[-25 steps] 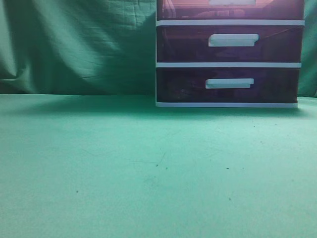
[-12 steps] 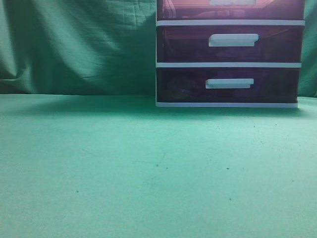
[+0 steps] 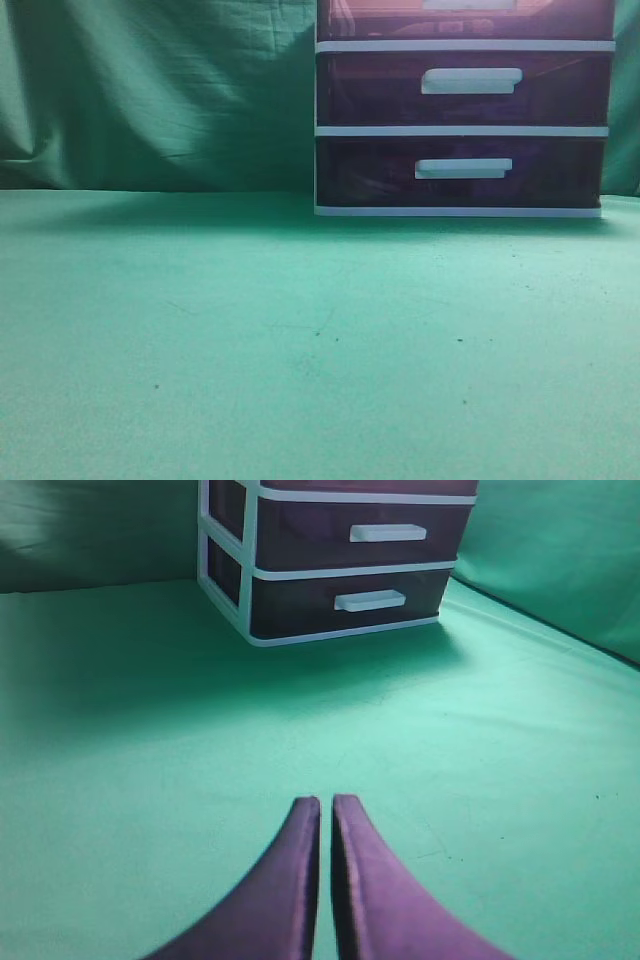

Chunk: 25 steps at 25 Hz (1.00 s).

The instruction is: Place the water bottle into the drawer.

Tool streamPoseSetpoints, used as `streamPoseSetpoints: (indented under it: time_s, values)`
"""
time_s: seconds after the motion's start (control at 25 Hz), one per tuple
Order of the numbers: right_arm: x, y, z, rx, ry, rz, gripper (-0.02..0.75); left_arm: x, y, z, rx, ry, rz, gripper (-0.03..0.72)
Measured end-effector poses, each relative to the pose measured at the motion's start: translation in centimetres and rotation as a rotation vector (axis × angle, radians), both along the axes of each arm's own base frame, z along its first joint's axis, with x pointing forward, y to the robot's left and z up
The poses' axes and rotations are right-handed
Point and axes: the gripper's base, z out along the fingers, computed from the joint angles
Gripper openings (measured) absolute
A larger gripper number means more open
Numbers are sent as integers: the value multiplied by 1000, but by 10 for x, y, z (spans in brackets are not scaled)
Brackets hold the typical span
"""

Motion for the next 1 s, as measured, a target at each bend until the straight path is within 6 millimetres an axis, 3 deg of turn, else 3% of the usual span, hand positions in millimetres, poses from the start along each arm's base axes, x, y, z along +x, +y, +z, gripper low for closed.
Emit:
streamPoseSetpoints:
  time_s: [0.16,0.4,0.56,0.8,1.0]
  values:
    - [9,-6,-30,1,112,-57,0,0,0,0,0,0,0,0]
    - [12,-6,-54,-258,324,-87,0,0,0,0,0,0,0,0]
    - [11,-1,-78,-403,539,-10,0,0,0,0,0,0,0,0]
    - [13,0,-105,-430,627,31,0,0,0,0,0,0,0,0]
    - [13,1,-108,-436,636,35,0,0,0,0,0,0,0,0]
